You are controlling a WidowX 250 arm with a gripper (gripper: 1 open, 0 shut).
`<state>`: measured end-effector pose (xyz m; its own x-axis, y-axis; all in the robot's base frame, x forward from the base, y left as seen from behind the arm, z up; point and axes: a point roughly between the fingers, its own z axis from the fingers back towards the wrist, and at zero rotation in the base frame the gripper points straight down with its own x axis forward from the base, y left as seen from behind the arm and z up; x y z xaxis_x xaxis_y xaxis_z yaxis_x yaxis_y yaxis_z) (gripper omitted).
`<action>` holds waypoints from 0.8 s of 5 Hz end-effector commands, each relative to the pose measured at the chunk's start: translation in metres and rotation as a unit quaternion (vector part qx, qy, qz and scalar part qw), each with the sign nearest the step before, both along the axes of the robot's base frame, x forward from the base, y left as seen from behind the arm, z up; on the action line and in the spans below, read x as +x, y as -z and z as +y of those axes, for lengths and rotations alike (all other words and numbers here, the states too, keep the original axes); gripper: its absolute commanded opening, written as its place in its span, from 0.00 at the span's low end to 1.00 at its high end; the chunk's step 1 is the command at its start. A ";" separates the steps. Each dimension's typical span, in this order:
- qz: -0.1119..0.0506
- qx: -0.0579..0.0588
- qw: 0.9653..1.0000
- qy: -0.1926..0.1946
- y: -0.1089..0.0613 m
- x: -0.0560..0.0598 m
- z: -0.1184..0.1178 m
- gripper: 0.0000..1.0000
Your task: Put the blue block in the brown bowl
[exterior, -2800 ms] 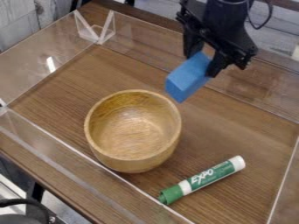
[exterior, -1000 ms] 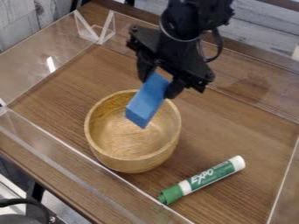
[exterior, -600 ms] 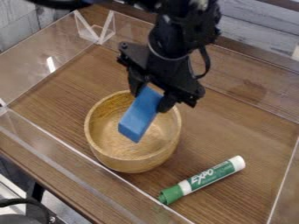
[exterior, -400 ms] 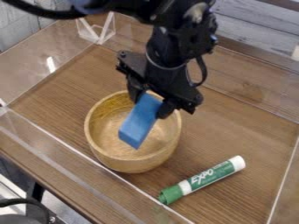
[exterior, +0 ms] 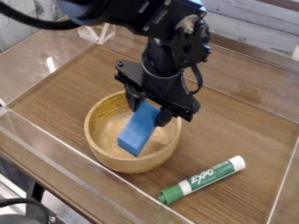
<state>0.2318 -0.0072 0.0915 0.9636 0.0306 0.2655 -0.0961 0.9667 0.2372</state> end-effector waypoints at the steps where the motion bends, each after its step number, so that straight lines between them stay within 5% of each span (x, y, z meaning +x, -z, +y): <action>1: -0.015 -0.012 1.000 -0.005 -0.007 0.003 0.001 0.00; 4: -0.012 -0.032 0.999 -0.007 -0.006 0.000 0.004 0.00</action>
<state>0.2280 -0.0032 0.0874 0.9676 0.0517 0.2472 -0.1001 0.9772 0.1873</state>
